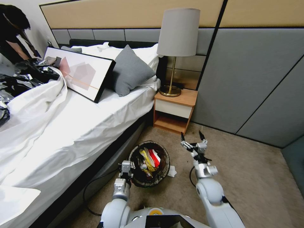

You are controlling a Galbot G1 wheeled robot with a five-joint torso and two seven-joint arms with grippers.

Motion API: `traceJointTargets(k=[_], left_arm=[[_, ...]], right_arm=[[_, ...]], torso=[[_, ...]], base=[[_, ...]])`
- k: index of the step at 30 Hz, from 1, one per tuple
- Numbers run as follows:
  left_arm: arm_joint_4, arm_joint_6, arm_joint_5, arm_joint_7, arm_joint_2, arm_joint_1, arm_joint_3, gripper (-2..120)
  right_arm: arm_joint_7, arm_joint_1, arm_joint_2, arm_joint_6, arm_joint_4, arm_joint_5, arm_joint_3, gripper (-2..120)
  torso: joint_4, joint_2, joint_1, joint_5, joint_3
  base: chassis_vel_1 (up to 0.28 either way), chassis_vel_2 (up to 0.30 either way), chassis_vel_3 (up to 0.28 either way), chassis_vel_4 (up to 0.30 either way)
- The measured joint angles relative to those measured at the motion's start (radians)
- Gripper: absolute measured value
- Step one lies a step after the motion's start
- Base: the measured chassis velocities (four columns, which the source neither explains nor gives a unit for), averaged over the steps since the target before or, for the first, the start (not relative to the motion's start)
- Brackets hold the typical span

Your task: Pick up the trash bin, then pick up the garbage from the floor and place it into the trash bin.

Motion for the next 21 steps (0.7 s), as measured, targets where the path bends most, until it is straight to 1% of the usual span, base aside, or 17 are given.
traceJointTargets(k=[1, 2, 3, 4, 5, 7, 8, 10, 11, 12, 13, 15, 16, 17, 19, 21], left_arm=[[-0.002, 0.0, -0.001, 0.0, -0.001, 0.001, -0.003, 1], [-0.003, 0.0, -0.002, 0.0, -0.002, 0.002, -0.007, 1], [-0.003, 0.0, -0.002, 0.0, -0.002, 0.002, -0.007, 1], [-0.006, 0.001, -0.003, -0.001, -0.003, 0.004, -0.012, 1], [-0.006, 0.001, -0.004, -0.001, -0.003, 0.004, -0.015, 1], [-0.006, 0.001, -0.005, -0.001, -0.004, 0.004, -0.017, 1], [-0.006, 0.001, -0.006, -0.001, -0.004, 0.002, -0.021, 1], [-0.003, 0.001, -0.008, -0.002, -0.005, -0.002, -0.024, 1], [-0.003, 0.001, -0.008, -0.002, -0.005, -0.002, -0.024, 1], [-0.001, 0.002, -0.01, -0.002, -0.005, -0.005, -0.025, 1], [0.0, 0.002, -0.01, -0.002, -0.004, -0.005, -0.026, 1], [0.0, 0.002, -0.01, -0.002, -0.004, -0.005, -0.026, 1], [0.001, 0.002, -0.011, -0.002, -0.004, -0.004, -0.026, 1], [0.002, 0.003, -0.011, -0.002, -0.004, -0.004, -0.026, 1], [0.005, 0.002, -0.011, -0.002, -0.004, -0.004, -0.023, 1], [0.006, 0.002, -0.011, -0.002, -0.004, -0.004, -0.021, 1]], right_arm=[[0.003, 0.036, -0.002, -0.039, -0.063, 0.012, -0.023, 100], [0.003, 0.063, -0.002, -0.055, -0.112, 0.017, -0.038, 100], [0.003, 0.063, -0.002, -0.055, -0.112, 0.017, -0.038, 100], [0.002, 0.098, -0.002, -0.084, -0.172, 0.036, -0.061, 100], [-0.001, 0.114, -0.002, -0.107, -0.201, 0.049, -0.076, 100], [-0.004, 0.126, -0.002, -0.122, -0.221, 0.054, -0.086, 100], [-0.017, 0.157, -0.001, -0.152, -0.278, 0.055, -0.109, 100], [-0.031, 0.186, -0.001, -0.19, -0.338, 0.061, -0.138, 100], [-0.031, 0.186, -0.001, -0.19, -0.338, 0.061, -0.138, 100], [-0.061, 0.216, -0.001, -0.229, -0.404, 0.068, -0.168, 100], [-0.084, 0.23, -0.001, -0.24, -0.447, 0.051, -0.185, 100], [-0.095, 0.235, -0.001, -0.242, -0.47, 0.041, -0.195, 100], [-0.11, 0.245, -0.001, -0.242, -0.526, 0.02, -0.216, 100], [-0.116, 0.248, -0.001, -0.24, -0.549, 0.011, -0.221, 100], [-0.131, 0.25, 0.0, -0.229, -0.594, -0.008, -0.228, 100], [-0.138, 0.251, 0.0, -0.223, -0.607, -0.014, -0.229, 100]], torso=[[0.0, 0.0, 0.0, 0.0002, 0.0], [0.0001, 0.0, 0.0, 0.0, 0.0], [0.0001, 0.0, 0.0, 0.0, 0.0], [0.0003, 0.0, 0.0, 0.0001, 0.0], [0.0001, 0.0, 0.0, 0.0001, 0.0], [0.0001, 0.0, 0.0, 0.0001, 0.0], [0.0, 0.0, 0.0, 0.0002, 0.0], [0.0001, 0.0, 0.0, -0.0003, 0.0], [0.0001, 0.0, 0.0, -0.0003, 0.0], [0.0002, 0.0, 0.0, 0.0004, 0.0], [0.0001, 0.0, 0.0, -0.0004, 0.0], [0.0001, 0.0, 0.0, -0.0003, 0.0], [0.0001, 0.0, 0.0, 0.0002, 0.0], [0.0, 0.0, 0.0, -0.0002, 0.0], [-0.0001, 0.0, 0.0, 0.0002, 0.0], [0.0, 0.0, 0.0, 0.0001, 0.0]], base=[[0.0, 0.0, 0.0, 0.0], [0.0, 0.0, 0.0, 0.0], [0.0, 0.0, 0.0, 0.0], [0.0, 0.0, 0.0, 0.0], [0.0, 0.0, 0.0, 0.0], [0.0, 0.0, 0.0, 0.0], [0.0, 0.0, 0.0, 0.0], [0.0, 0.0, 0.0, 0.0], [0.0, 0.0, 0.0, 0.0], [0.0, 0.0, 0.0, 0.0], [0.0, 0.0, 0.0, 0.0], [0.0, 0.0, 0.0, 0.0], [0.0, 0.0, 0.0, 0.0], [0.0, 0.0, 0.0, 0.0], [0.0, 0.0, 0.0, 0.0], [0.0, 0.0, 0.0, 0.0]])
